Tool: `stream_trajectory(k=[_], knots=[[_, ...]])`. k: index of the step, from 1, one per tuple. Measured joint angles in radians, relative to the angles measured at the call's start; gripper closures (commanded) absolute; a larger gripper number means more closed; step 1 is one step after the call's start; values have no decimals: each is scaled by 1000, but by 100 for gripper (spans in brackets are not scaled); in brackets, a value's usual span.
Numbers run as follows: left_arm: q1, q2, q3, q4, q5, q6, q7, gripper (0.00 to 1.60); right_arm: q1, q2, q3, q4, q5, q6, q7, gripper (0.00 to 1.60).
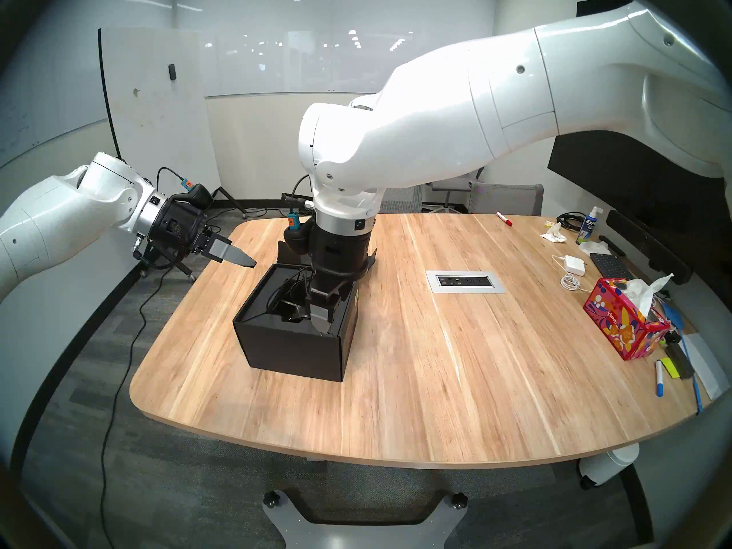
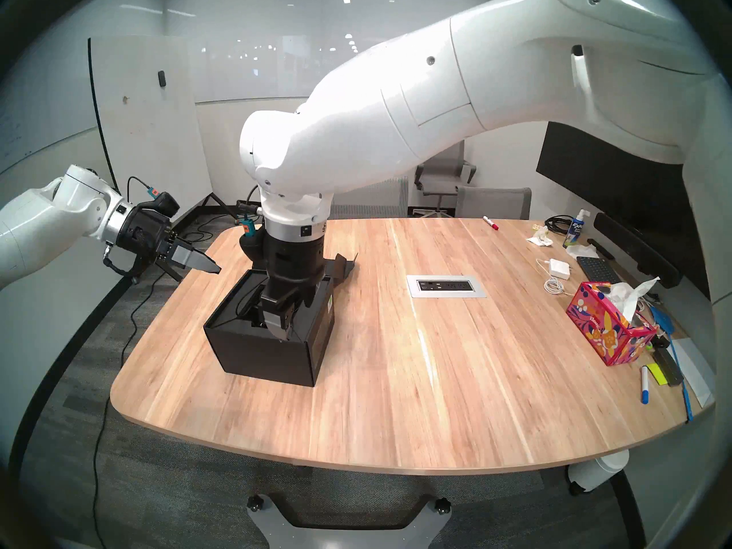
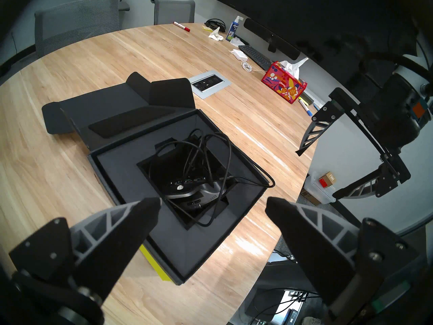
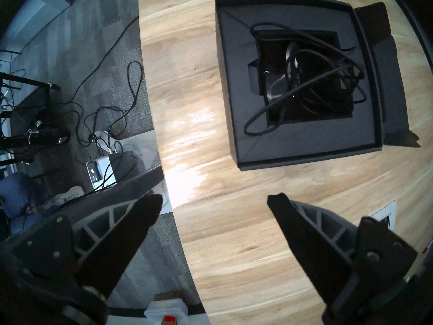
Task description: Open the box and place the mouse inside
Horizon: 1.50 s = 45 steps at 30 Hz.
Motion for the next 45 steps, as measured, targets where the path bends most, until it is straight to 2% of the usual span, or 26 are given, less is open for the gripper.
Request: stream_trajectory(k=[14,35,45], knots=[[0,0,0,0,0,0,0,0,83,34,-22,-137,233,-16,-252,0],[0,0,0,0,0,0,0,0,135,-15,-145,-303,466,-372,-631,0],[0,0,0,0,0,0,0,0,202,-44,-129,-400,620,-492,-802,0]])
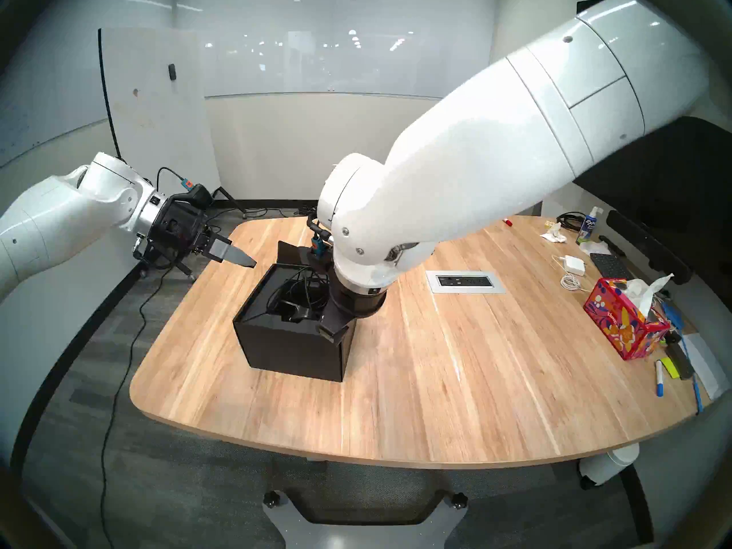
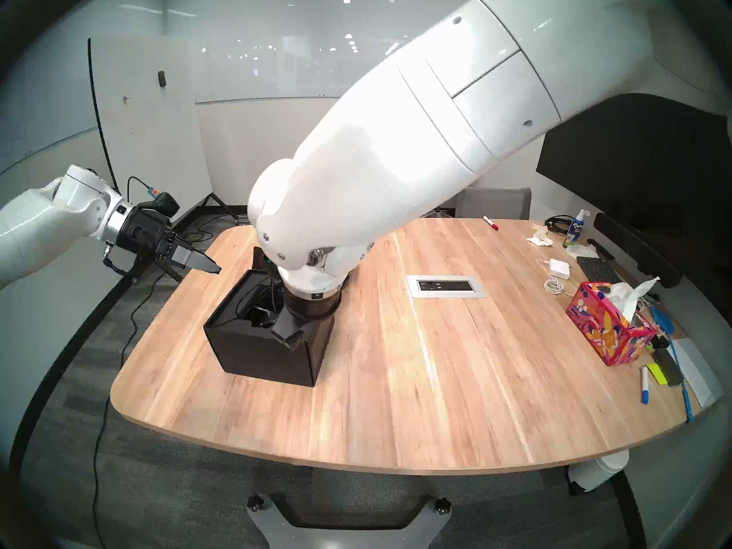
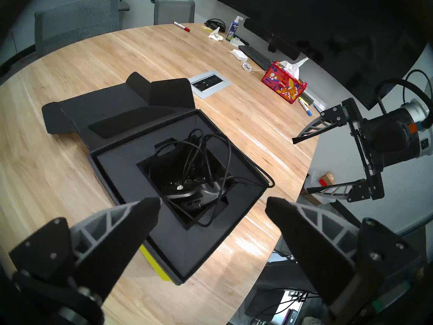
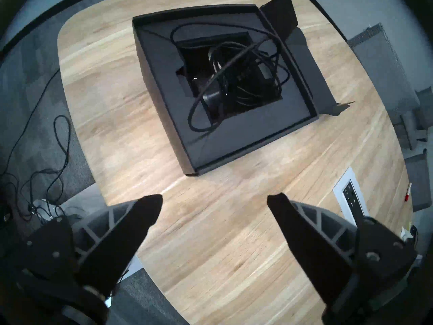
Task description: Open the box and place the mouse inside
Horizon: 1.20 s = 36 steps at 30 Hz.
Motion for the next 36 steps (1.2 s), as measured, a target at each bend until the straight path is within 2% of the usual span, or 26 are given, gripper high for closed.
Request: stream_trajectory(k=[13,18,22,29,36], knots=[[0,0,0,0,0,0,0,0,111,-70,61,-121,220,-132,-227,0],[0,0,0,0,0,0,0,0,144,-96,77,-183,302,-226,-323,0],[0,0,0,0,0,0,0,0,147,-103,83,-222,343,-297,-384,0],[0,0,0,0,0,0,-1,0,146,-103,82,-253,371,-388,-420,0],[0,0,0,0,0,0,-1,0,146,-103,78,-258,381,-419,-433,0]])
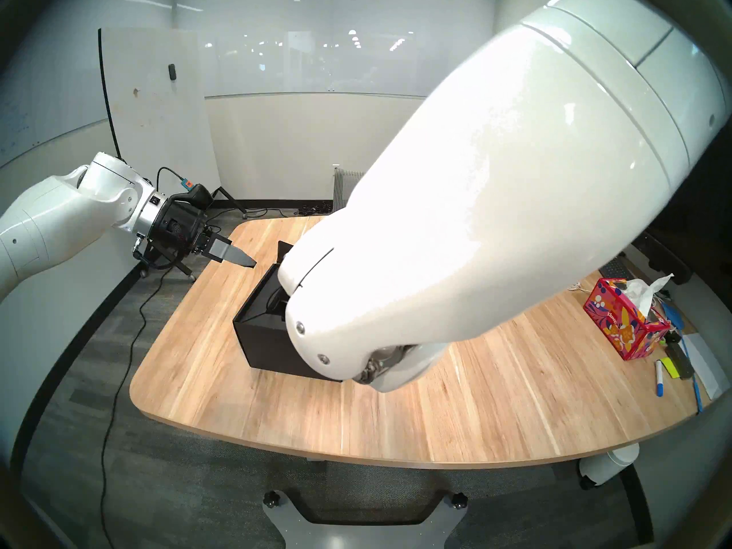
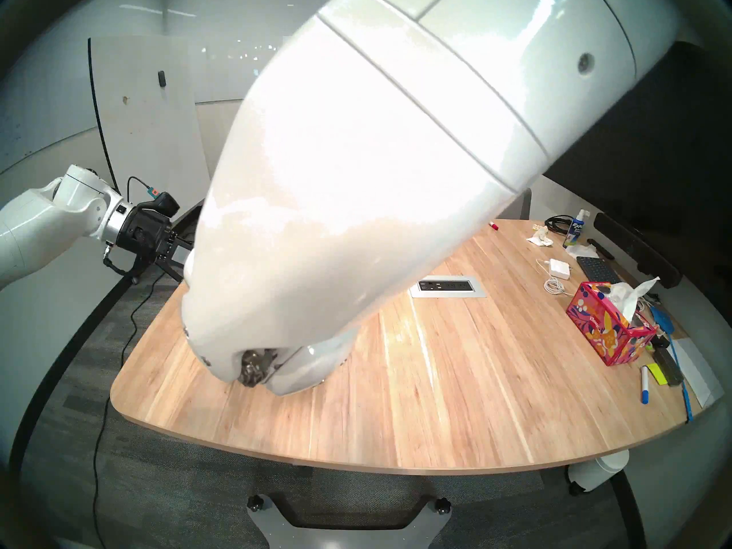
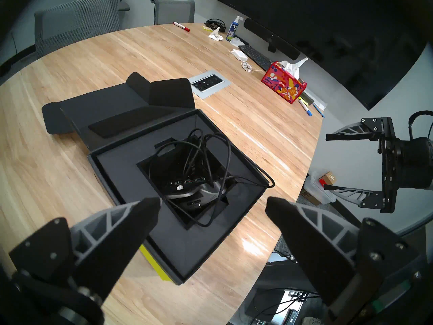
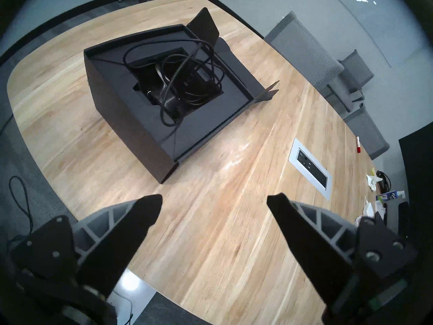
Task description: Open the box and place the mouse inside
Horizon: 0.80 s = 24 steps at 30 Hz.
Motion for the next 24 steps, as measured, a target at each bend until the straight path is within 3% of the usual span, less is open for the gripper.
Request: stream_trajectory(k=[24], knots=[[0,0,0,0,0,0,0,0,-4,-3,-25,7,-27,-39,-6,0]])
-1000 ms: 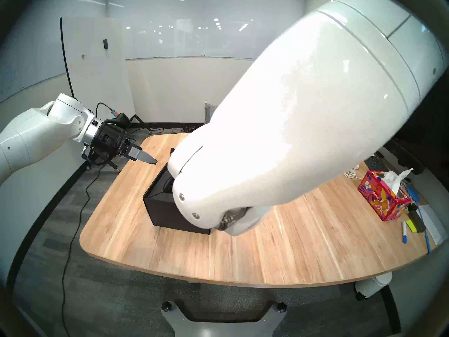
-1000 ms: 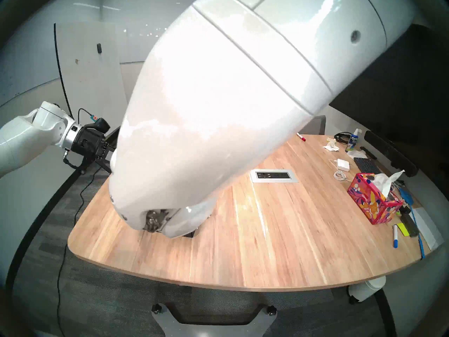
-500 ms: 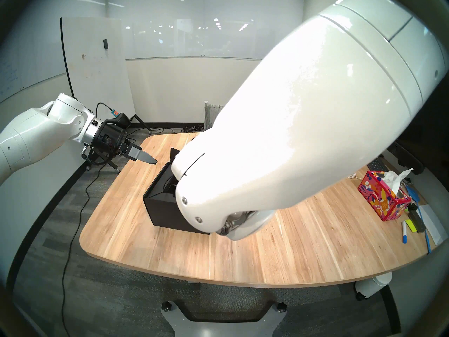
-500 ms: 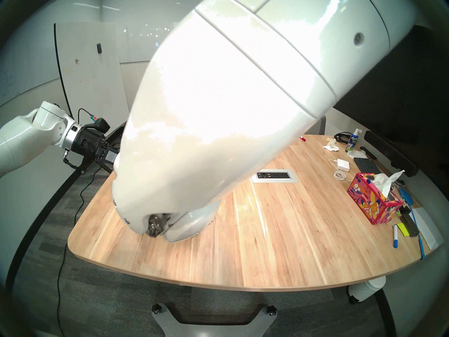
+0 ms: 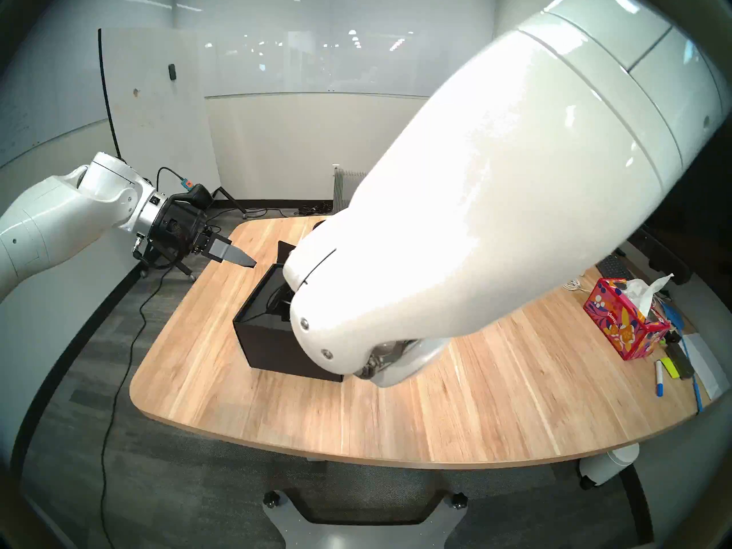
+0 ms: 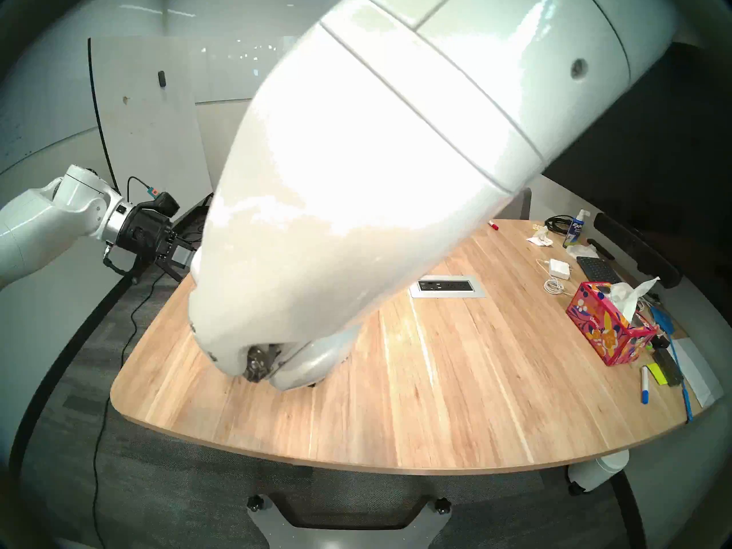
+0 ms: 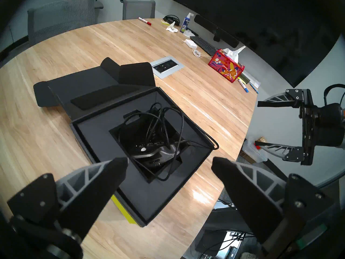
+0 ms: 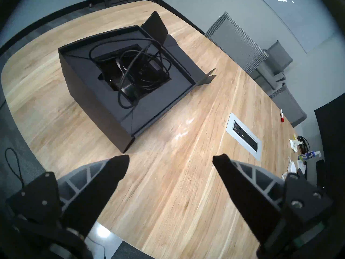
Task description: Open the box and place the mouse inside
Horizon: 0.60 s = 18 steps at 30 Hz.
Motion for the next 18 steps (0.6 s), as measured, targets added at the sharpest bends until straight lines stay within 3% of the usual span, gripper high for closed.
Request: stream_trajectory(k=[18], knots=[[0,0,0,0,0,0,0,0,81,66,-31,-213,-59,-152,-55,0]])
